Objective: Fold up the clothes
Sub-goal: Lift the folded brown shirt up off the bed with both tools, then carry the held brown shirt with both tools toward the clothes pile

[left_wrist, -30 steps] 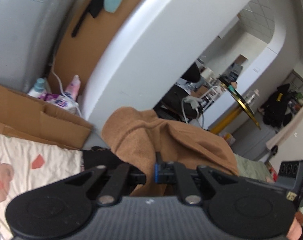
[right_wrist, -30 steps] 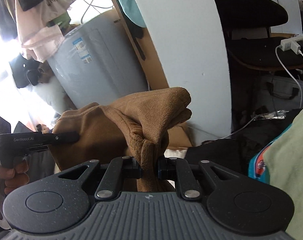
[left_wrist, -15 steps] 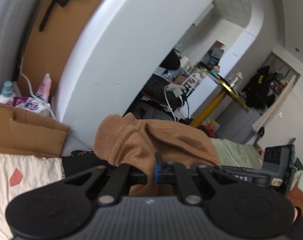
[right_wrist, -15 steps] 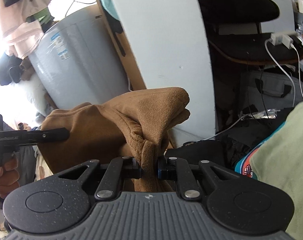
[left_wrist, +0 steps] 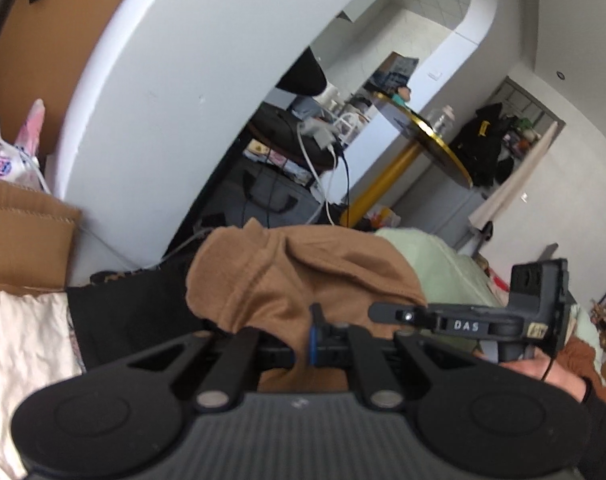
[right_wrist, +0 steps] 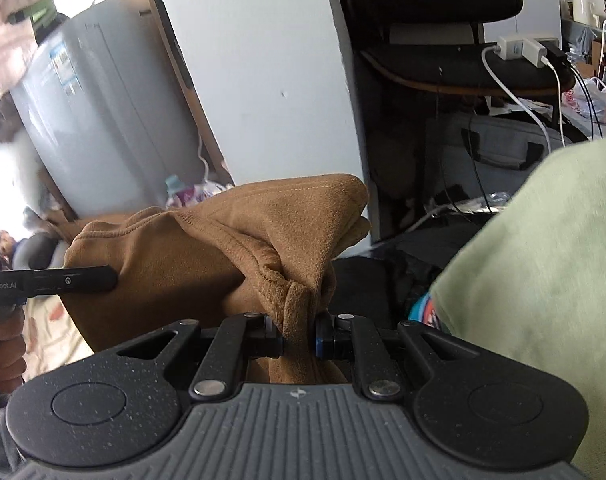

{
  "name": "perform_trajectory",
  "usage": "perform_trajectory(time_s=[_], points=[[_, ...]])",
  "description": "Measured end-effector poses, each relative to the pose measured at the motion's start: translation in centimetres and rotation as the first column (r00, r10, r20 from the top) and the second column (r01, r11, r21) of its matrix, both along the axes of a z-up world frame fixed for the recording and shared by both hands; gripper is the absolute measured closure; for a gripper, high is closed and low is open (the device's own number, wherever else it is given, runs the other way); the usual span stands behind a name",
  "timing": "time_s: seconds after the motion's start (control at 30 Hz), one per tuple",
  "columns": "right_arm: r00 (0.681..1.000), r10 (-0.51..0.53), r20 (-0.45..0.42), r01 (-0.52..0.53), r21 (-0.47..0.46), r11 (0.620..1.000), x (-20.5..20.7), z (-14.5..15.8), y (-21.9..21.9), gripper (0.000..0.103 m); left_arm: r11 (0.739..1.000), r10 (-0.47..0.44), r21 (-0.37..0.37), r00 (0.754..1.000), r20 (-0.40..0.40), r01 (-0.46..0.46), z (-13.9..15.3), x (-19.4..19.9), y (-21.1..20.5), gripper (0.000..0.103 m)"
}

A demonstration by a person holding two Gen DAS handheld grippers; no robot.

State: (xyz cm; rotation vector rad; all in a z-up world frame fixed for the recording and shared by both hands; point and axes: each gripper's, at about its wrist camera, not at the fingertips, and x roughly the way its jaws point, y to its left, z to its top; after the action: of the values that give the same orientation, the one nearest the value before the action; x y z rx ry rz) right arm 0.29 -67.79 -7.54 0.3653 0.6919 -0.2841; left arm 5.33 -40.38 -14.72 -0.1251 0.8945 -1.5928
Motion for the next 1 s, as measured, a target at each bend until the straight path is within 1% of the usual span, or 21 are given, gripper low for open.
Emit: perform_trajectory(time_s=[0.1, 0.23, 0.47, 0.63, 0.9, 1.0], points=[[1.0, -0.008, -0.016, 0.008, -0.012, 1.0, -0.3, -1.6, -0.2, 0.09, 1.0, -0.017, -0.007, 1.0, -0.011, 0.017, -1.6, 0.1, -0.1, 0.098], [1.0, -0.011, -0.028, 0.011, -0.023, 1.0, -0.3, -3.4, -0.4, 0.09, 0.999, -0.039, -0.004, 0.999, -0.006, 0.039, -3.6, 0.3, -0.4, 0.098], [0.999, -0.022, -0.049, 0.021, -0.02, 1.0, 0.7, -6.3, -1.1, 0.09, 0.998, -0.055, 0.004, 0.998, -0.015, 0.055, -6.3, 1.3, -1.5, 0.098], [0.998, -0.034, -0.056, 0.032, -0.021, 0.999, 1.7, -8.2, -1.2, 0.09, 0.999, -0.047, 0.014, 0.999, -0.013, 0.047, -8.2, 2.2, -2.4, 0.098], [0.998, -0.02, -0.058, 0.018, -0.047, 0.999, 3.6, -10.0, -1.2, 0.09, 1.0, -0.019, 0.022, 1.0, 0.011, 0.018, -9.9, 4.0, -3.6, 0.098], [0.997, -0.041, -0.06, 0.038, -0.056, 0.998, 4.8, -11.0, -1.9, 0.09, 1.0, 0.002, 0.029, 1.0, 0.014, -0.003, -11.0, 4.9, -4.3, 0.098]])
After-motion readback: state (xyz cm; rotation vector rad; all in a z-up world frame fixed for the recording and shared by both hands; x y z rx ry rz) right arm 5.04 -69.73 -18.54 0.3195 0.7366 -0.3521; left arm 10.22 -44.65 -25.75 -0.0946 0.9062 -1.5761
